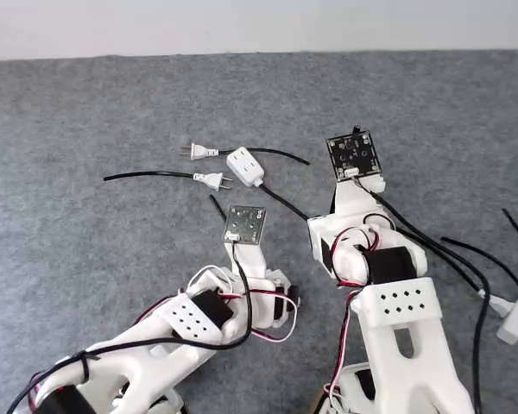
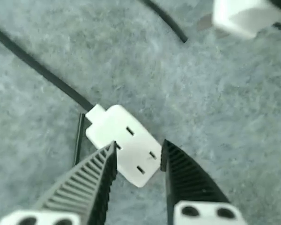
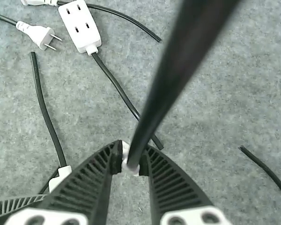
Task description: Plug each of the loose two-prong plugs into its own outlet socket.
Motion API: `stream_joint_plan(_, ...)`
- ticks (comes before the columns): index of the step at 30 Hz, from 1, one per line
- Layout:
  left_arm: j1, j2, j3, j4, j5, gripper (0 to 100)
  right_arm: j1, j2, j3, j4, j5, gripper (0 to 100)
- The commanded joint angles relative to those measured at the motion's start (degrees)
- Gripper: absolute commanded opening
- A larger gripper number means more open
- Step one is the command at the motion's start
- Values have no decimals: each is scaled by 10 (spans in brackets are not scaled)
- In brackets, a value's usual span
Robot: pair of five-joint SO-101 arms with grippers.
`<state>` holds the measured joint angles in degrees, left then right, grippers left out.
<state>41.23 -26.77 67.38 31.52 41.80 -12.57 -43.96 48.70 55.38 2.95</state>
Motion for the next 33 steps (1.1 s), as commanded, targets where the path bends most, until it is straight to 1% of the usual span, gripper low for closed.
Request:
stream_joint_plan(1,3,2,-54,25,15,135,6,0,-8,-9,-6,8)
stream_joint_plan(3,3,-9,-79,60,14,137,6,0,-8,-12,-6,8)
stream_joint_plan(6,1,-28,-94,98,16,167,6,1,-8,-15,-5,8)
stream_joint_plan(11,-21,-40,-88,105,22,167,5,1,-8,-15,-5,8)
stream_joint_plan(13,-29,-30,-92,116,41,167,4,1,-8,-15,-5,8)
stream_joint_plan(16,-41,4,-97,108,68,171,3,1,-8,-16,-6,8)
stream_joint_plan(20,-54,78,-121,105,82,238,3,1,-8,-17,-6,8)
stream_joint_plan(22,-48,105,-132,105,83,309,3,1,-8,-17,-6,8)
stream_joint_plan(24,-27,120,-135,105,102,385,3,1,-8,-17,-6,8)
stream_joint_plan(26,-15,122,-137,105,120,427,3,1,-8,-17,-6,8)
stream_joint_plan(30,-16,127,-138,104,122,428,4,1,-8,-17,-6,8)
stream_joint_plan(33,-18,127,-135,104,122,398,5,1,-8,-17,-6,9)
